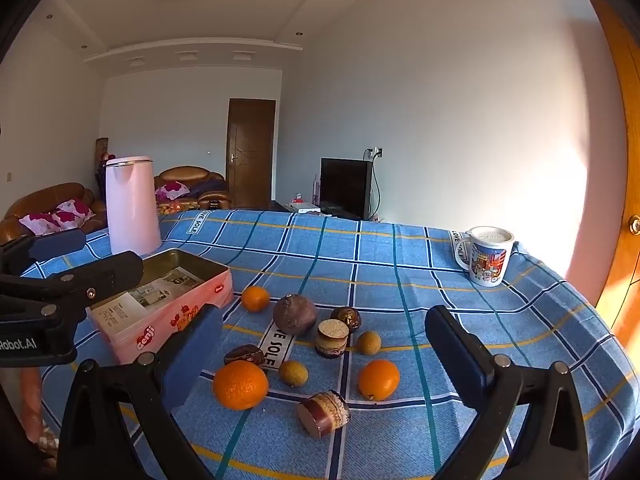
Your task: Organize fruits
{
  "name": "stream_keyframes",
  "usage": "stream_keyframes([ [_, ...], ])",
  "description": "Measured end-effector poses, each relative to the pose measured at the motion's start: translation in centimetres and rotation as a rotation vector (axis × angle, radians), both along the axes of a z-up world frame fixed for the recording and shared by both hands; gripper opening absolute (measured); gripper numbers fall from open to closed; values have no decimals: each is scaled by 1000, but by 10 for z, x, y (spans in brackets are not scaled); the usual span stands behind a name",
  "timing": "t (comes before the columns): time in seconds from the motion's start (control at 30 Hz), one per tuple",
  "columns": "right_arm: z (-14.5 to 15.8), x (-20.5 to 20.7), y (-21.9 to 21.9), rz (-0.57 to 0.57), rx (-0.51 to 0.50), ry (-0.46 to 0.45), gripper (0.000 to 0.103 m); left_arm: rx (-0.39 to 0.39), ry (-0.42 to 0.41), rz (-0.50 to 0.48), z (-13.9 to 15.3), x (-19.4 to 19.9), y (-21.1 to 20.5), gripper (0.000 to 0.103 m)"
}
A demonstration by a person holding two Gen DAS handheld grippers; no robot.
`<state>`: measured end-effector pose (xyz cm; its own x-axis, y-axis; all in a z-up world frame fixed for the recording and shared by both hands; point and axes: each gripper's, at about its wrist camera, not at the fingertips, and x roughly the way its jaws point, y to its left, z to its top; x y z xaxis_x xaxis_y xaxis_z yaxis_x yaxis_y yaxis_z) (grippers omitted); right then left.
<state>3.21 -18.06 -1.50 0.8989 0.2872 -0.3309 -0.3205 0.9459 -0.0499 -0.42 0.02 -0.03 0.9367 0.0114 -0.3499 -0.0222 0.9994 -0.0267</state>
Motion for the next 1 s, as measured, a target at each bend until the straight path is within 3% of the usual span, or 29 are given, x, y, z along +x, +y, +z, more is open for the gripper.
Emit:
stream_keyframes([
  [1.0,-2,-3,-3,-6,25,-9,102,12,-6,7,-3,-3,-3,103],
])
